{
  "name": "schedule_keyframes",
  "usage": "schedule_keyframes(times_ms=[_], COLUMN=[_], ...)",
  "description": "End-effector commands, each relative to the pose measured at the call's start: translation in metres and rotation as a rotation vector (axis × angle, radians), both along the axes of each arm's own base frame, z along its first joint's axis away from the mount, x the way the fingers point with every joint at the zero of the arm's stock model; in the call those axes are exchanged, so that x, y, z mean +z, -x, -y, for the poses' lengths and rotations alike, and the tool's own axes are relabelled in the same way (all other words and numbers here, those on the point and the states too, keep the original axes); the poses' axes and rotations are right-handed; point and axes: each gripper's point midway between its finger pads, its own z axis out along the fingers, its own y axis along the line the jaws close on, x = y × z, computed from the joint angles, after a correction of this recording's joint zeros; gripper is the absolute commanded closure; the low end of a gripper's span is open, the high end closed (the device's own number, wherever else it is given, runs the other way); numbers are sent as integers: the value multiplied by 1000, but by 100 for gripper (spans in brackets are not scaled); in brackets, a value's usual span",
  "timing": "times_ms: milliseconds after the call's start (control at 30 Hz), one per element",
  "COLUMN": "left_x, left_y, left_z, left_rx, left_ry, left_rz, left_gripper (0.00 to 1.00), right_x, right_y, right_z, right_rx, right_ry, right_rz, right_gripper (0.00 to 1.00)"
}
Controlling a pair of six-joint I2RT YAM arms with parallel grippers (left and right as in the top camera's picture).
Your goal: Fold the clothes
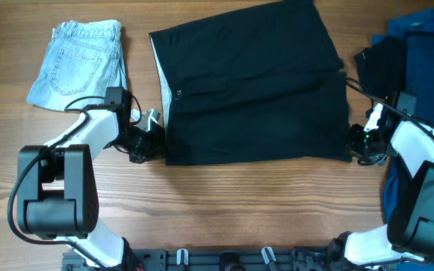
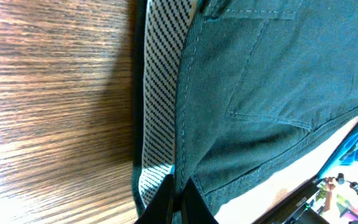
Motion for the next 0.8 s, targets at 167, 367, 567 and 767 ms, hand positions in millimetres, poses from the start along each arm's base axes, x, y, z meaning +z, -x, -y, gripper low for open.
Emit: schedule_keyframes(times_ms=[167,367,567,767], left_x=[2,120,105,35], left_y=[15,-76,-166,-186], left_z=[-9,-11,-15,-5], left_rx=[7,35,150,145], left_ry=[-37,-48,-91,-70], left_rz=[-75,315,553,491], left_gripper=[80,35,47,48], right_x=[63,127,136,135], right_y=[-70,-126,-139,-139], right_z=[17,0,6,6], right_rx=[62,212,218,218], right_ry=[28,-60,-26,-26], right_rz=[200,456,519,519], right_gripper=[37,13,0,1])
